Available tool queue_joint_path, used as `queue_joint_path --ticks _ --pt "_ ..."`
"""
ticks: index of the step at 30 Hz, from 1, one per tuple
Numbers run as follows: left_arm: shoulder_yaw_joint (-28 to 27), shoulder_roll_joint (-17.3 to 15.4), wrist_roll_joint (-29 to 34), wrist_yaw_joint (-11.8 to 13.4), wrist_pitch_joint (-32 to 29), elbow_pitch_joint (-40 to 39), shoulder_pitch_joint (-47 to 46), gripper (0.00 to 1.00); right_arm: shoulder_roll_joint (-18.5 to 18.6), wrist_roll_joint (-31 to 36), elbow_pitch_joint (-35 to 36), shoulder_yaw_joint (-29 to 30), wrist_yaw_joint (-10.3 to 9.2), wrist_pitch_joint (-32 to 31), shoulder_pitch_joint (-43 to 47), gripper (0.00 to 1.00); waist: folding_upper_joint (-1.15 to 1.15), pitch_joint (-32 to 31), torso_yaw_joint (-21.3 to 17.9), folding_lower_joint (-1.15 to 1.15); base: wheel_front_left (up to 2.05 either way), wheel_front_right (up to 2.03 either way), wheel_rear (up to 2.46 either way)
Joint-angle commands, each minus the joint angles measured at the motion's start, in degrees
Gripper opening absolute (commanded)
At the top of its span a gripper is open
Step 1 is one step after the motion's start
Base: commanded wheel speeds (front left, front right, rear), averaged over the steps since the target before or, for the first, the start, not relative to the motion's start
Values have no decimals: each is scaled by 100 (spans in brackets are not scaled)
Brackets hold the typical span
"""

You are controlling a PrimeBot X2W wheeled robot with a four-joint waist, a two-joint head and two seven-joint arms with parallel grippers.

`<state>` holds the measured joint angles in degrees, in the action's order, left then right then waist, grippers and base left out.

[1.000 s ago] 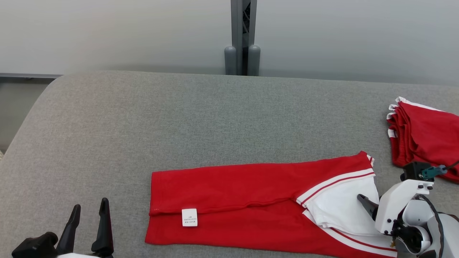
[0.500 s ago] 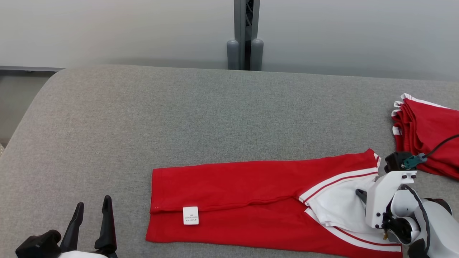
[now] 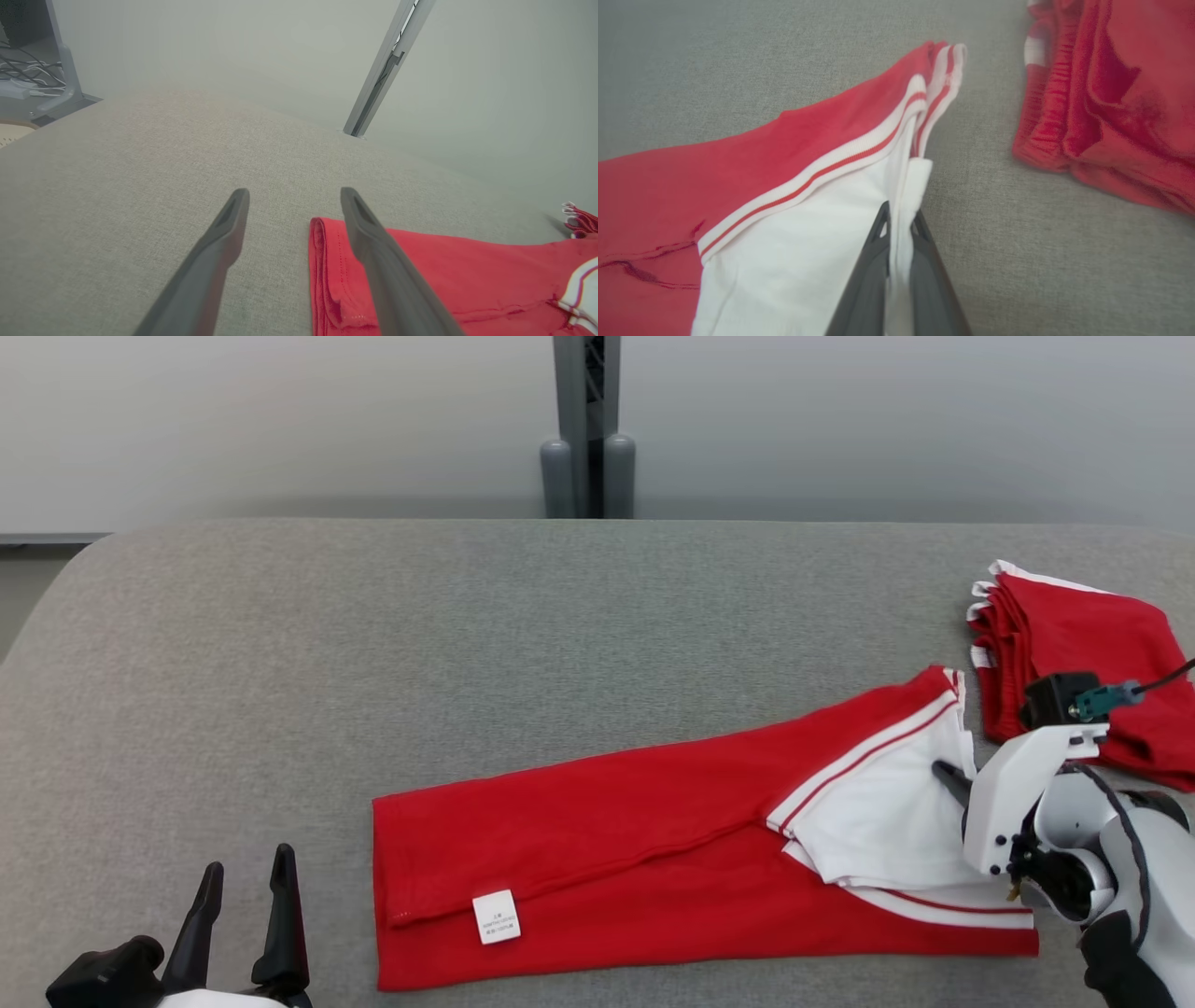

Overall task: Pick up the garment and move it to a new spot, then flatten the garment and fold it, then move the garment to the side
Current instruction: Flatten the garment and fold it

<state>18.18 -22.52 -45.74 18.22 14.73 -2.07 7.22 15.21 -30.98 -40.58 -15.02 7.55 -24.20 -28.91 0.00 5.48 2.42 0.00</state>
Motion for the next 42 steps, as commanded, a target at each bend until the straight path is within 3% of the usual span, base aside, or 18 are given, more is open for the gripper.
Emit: queue_joint_path --ticks 1,11,17,28,35,42 --pt "-33 -5 50 -29 26 12 -55 100 121 -45 117 1 -12 -33 -64 0 0 -11 -98 0 0 0 0" --pt "-62 97 116 -104 41 53 -7 100 652 -72 1057 266 -8 -417 124 0 0 -91 -468 0 0 0 0" --pt "-98 158 161 -150 44 65 18 100 671 98 1357 491 -8 -644 227 0 0 -148 -573 0 0 0 0" --pt "-68 251 216 -236 45 163 72 100 228 -379 2458 319 -7 -1311 623 0 0 -299 -575 0 0 0 0" --pt "-20 248 230 -238 29 164 100 100 -82 -657 3206 -191 -7 -1807 793 0 0 -370 -368 0 0 0 0" --pt "18 268 224 -264 15 174 98 100 -418 -571 3330 -753 -6 -2004 578 0 0 -413 -143 0 0 0 0"
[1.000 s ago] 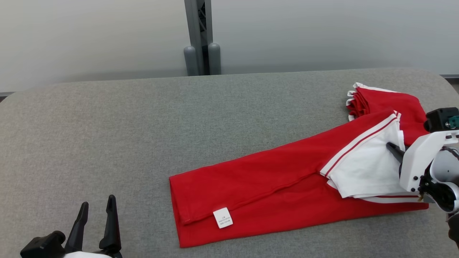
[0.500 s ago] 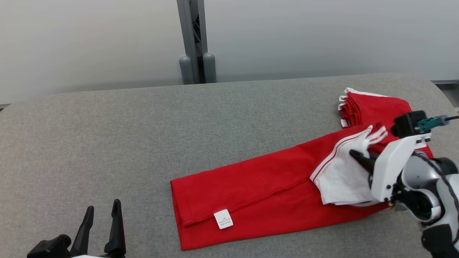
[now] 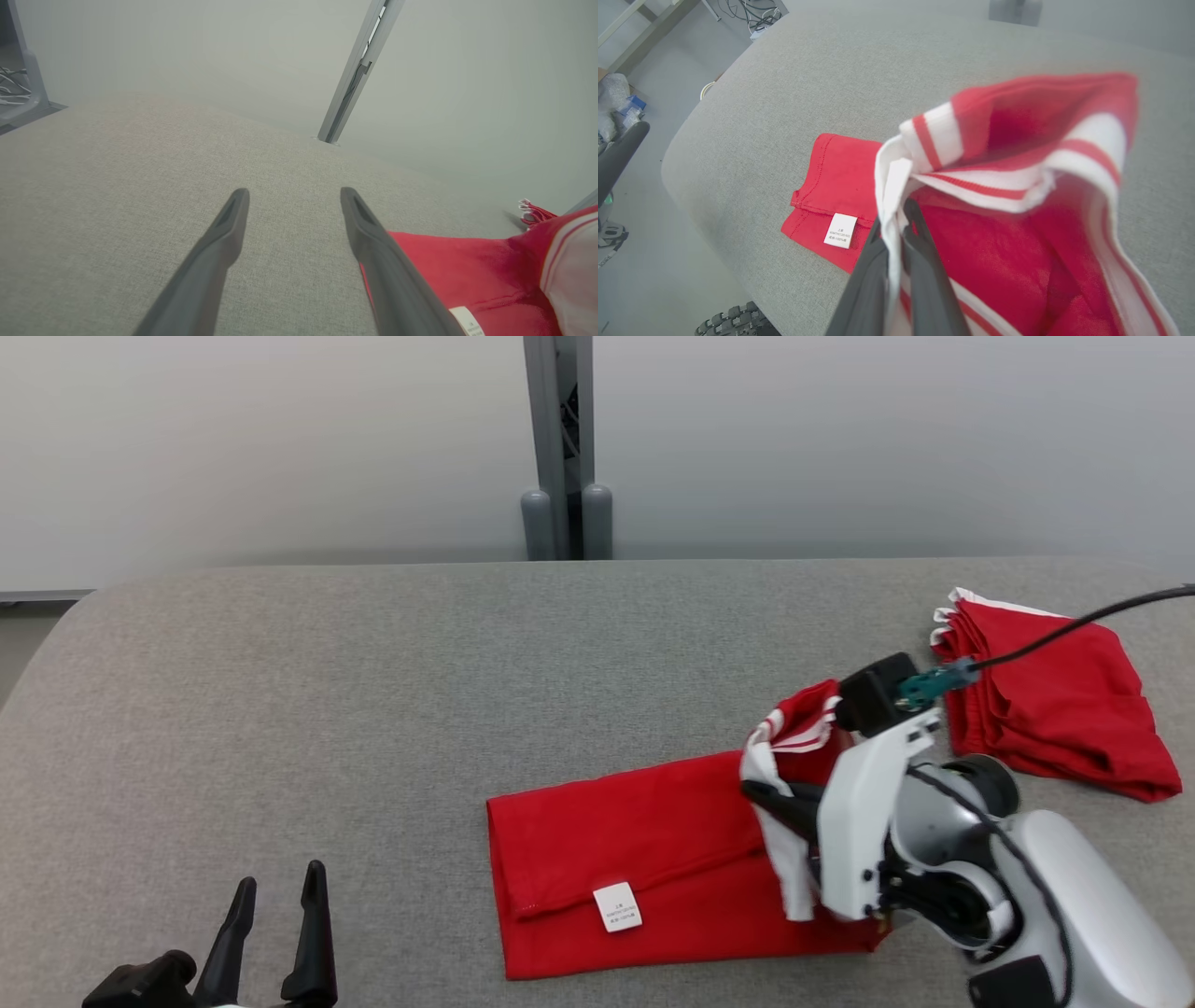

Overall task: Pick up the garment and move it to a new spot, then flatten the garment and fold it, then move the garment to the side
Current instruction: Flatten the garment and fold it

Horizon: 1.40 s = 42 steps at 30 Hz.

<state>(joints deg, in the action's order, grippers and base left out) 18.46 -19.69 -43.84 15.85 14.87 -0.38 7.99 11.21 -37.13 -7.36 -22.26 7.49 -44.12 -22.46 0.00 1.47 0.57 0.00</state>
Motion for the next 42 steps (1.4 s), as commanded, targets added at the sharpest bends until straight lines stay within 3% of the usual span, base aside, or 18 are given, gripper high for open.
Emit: queue_joint_path --ticks 1,14,33,42 --pt "-6 -9 32 -22 3 13 21 100 -84 55 -27 -128 0 -12 -107 0 0 -22 72 0 0 0 0" --pt "227 139 99 -119 -41 142 -204 100 -776 53 -1584 -932 -1 297 -839 0 0 -114 581 0 0 0 0" --pt "640 351 213 -245 -151 360 -569 100 -819 -903 -3765 -2102 0 1337 -1769 0 0 -125 1320 0 0 0 0" --pt "798 432 269 -281 -212 448 -744 100 -819 -1426 -4357 -2645 0 1736 -2060 0 0 -89 1570 0 0 0 0"
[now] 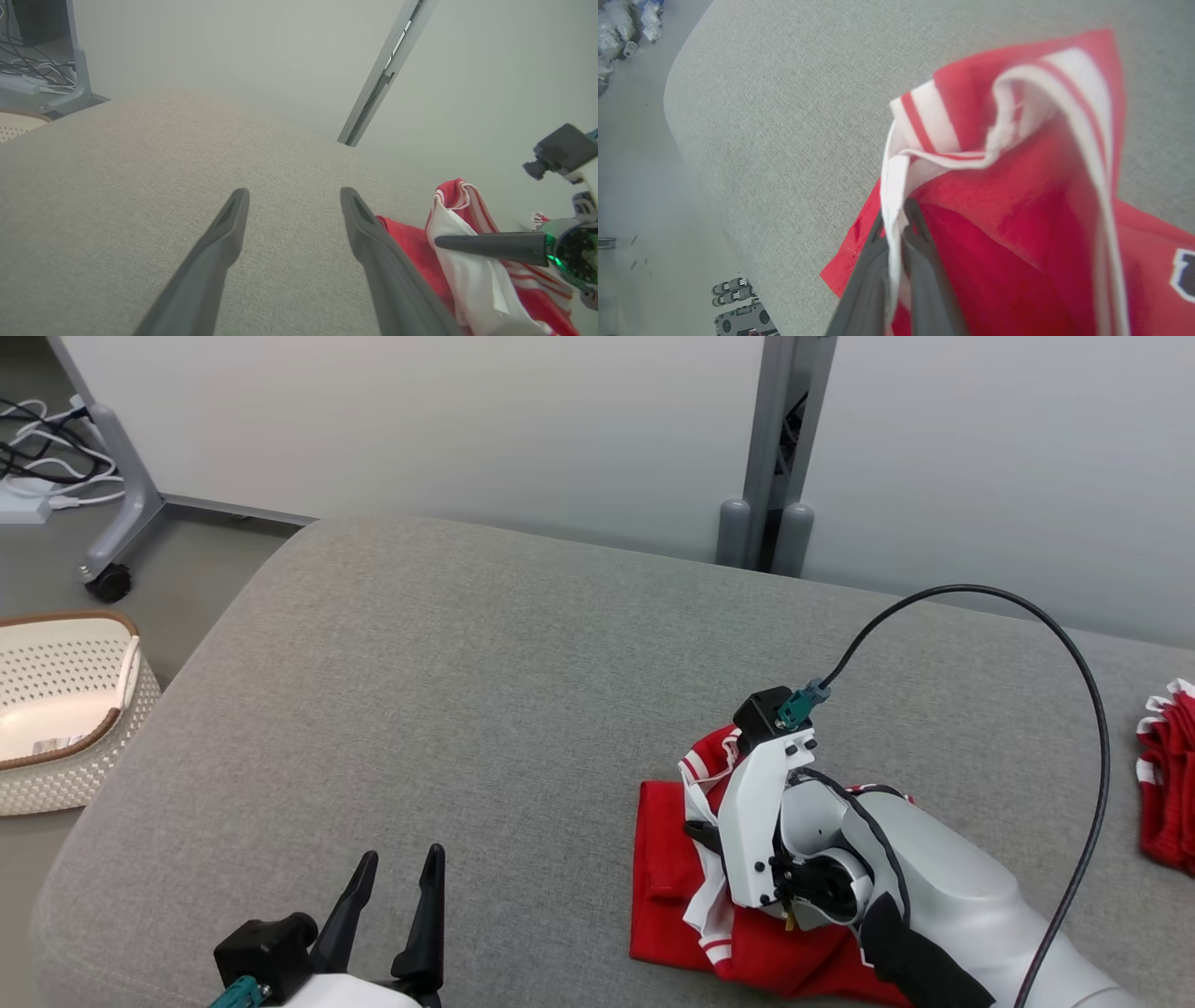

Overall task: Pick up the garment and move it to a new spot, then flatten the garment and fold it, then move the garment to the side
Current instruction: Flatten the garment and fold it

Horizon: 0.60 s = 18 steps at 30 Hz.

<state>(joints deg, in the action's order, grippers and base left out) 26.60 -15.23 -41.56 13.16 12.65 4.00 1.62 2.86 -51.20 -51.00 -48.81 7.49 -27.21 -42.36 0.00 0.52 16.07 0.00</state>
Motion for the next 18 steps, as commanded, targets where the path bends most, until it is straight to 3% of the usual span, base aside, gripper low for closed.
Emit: queue_joint_path --ticks 1,2,3,4,5,6,18 --pt "0 -4 43 -20 4 16 -133 100 15 -78 -50 -46 0 79 -99 0 0 12 48 0 0 0 0" --pt "18 6 44 -28 -8 28 -149 100 15 -142 -103 -97 0 119 -115 0 0 15 74 0 0 0 0" --pt "34 15 50 -32 -17 44 -155 100 15 -215 -159 -126 0 176 -128 9 0 16 99 0 0 0 0" --pt "54 22 54 -42 -24 63 -164 100 15 -274 -218 -171 0 224 -154 32 0 17 122 0 0 0 0" --pt "65 28 56 -37 -21 79 -181 100 15 -335 -267 -225 0 267 -178 48 0 17 140 0 0 0 0" --pt "72 33 56 -46 -24 90 -201 100 15 -401 -301 -279 0 290 -205 100 0 16 157 0 0 0 0" --pt "22 -58 25 -43 6 159 -197 100 19 -1424 -227 -842 0 521 -637 100 0 -79 -37 0 0 0 0"
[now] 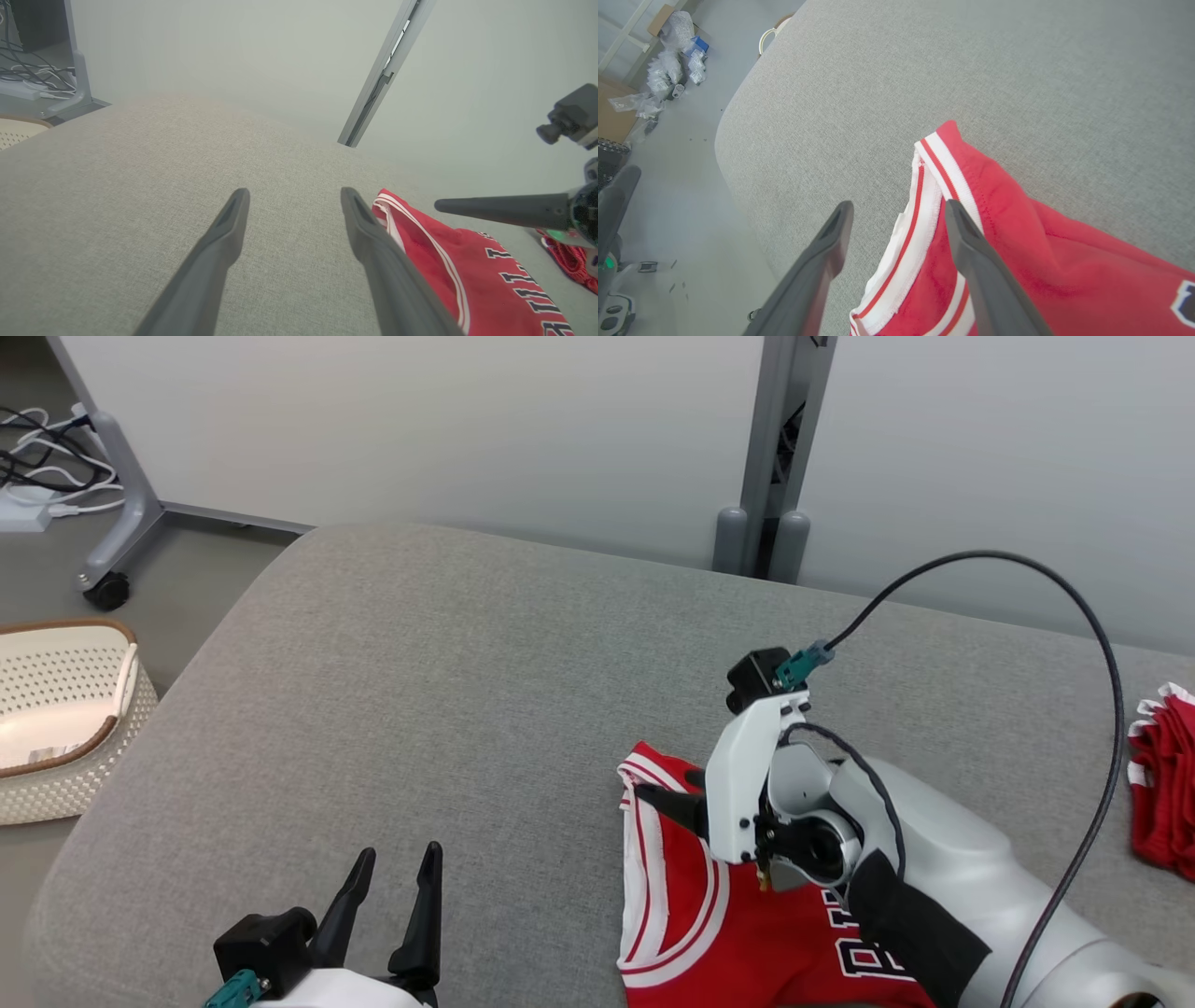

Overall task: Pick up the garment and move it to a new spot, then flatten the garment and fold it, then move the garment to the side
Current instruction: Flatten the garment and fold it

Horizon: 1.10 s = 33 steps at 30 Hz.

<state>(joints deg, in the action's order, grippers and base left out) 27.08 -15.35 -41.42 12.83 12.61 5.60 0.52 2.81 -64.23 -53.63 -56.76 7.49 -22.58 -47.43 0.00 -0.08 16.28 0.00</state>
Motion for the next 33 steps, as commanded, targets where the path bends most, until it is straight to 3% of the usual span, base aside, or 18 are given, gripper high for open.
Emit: queue_joint_path --ticks 1,12,19,25,33 --pt "-33 -58 10 -4 13 -5 -81 100 25 -217 44 -76 0 106 -184 100 0 -28 -92 0 0 0 0" --pt "-98 -182 -7 59 23 -100 76 100 25 -984 -165 -242 0 608 -805 100 0 -40 -543 0 0 0 0" --pt "-110 -238 11 102 31 -185 132 100 34 -938 -569 -314 0 875 -975 100 0 49 -979 0 0 0 0" --pt "-159 -279 45 167 56 -277 126 100 628 -759 -158 -547 0 934 -663 100 0 175 -1309 0 0 0 0" --pt "-185 -347 80 222 49 -409 94 100 1394 -787 540 -750 0 775 -2 100 0 349 -1423 0 0 0 0"
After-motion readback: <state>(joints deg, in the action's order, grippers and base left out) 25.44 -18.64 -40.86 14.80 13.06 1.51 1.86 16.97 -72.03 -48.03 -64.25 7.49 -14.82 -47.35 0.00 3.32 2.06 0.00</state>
